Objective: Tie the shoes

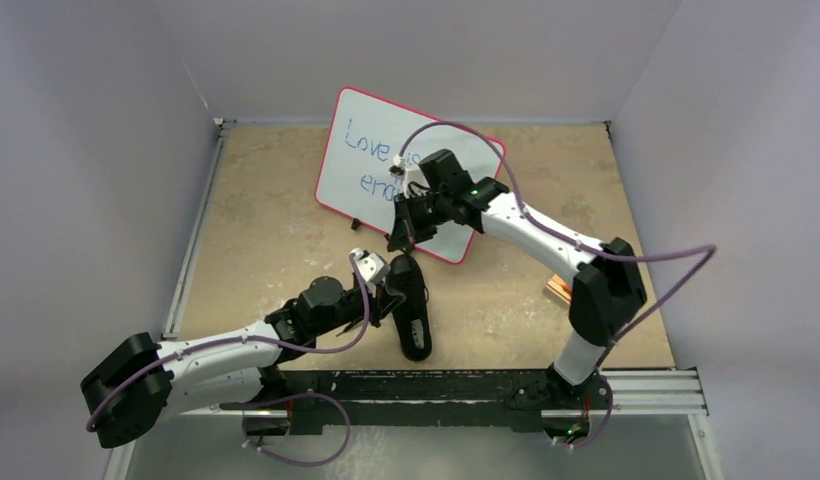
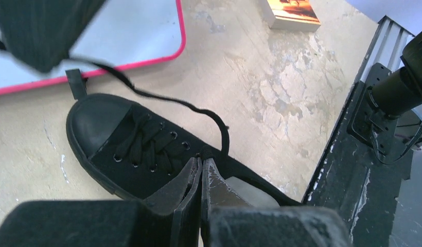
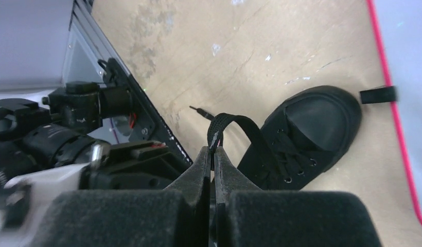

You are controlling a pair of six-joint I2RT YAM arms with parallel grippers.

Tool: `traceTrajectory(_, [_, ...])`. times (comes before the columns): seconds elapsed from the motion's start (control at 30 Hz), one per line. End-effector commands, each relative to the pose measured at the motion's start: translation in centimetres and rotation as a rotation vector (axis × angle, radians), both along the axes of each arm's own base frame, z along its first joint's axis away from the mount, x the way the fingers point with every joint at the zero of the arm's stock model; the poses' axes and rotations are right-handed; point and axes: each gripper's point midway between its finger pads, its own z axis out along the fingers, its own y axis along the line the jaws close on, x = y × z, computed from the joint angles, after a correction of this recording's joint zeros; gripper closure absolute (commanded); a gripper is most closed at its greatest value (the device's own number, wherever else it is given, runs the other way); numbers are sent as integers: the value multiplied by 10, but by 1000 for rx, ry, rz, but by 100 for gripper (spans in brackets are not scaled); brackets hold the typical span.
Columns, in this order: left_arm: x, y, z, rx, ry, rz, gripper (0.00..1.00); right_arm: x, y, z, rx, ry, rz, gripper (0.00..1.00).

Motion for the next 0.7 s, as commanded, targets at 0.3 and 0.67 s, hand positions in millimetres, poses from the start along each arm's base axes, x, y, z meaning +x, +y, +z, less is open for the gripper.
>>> traceTrajectory(0.3, [-9,0,3,-4,-158,-18,100,-63,61,-57,-98,353,300,100])
traceTrajectory(0.67, [-19,-1,-14,18,-141,-47,100,-119,83,-72,-81,610,478,93])
